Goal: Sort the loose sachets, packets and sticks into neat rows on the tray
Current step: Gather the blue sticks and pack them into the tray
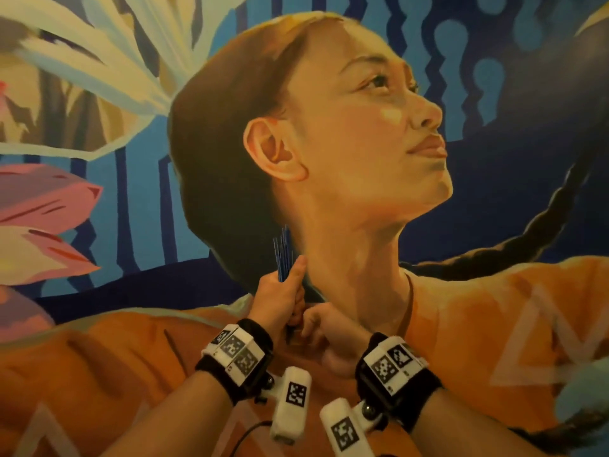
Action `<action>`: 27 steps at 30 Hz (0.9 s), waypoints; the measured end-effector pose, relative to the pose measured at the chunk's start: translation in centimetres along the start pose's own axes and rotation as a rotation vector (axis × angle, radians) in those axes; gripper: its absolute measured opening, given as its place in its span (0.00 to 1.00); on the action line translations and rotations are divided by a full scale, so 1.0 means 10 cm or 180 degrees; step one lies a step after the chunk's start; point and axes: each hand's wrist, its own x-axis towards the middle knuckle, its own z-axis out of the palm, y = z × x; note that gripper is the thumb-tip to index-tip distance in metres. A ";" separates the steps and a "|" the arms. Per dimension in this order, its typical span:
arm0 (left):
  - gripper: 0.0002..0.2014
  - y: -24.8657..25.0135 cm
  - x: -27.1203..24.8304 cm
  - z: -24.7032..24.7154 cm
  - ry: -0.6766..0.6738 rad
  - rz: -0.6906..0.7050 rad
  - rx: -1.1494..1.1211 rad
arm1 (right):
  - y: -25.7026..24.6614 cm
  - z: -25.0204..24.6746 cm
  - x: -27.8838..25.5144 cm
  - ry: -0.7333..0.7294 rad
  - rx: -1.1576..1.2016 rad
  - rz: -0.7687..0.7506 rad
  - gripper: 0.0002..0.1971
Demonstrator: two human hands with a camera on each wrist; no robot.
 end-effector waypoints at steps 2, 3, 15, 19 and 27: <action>0.19 0.03 0.03 -0.10 0.0096 0.0186 0.0564 | -0.13 -0.05 0.00 0.0242 -0.0481 -0.0288 0.21; 0.19 0.03 0.06 -0.16 0.0120 0.0341 0.1004 | -0.22 -0.08 -0.01 0.0445 -0.0582 -0.0484 0.22; 0.21 0.56 0.26 -0.29 -0.0496 0.1269 0.4645 | -0.93 0.22 0.00 0.0955 -0.2422 -0.1864 0.12; 0.10 0.82 0.24 -0.30 -0.0341 0.1346 0.5358 | -1.00 0.22 -0.13 0.0436 -0.3974 -0.1650 0.14; 0.14 1.05 0.19 -0.15 -0.0362 0.1299 0.5199 | -1.07 0.55 -0.24 0.1356 -0.5887 -0.1687 0.13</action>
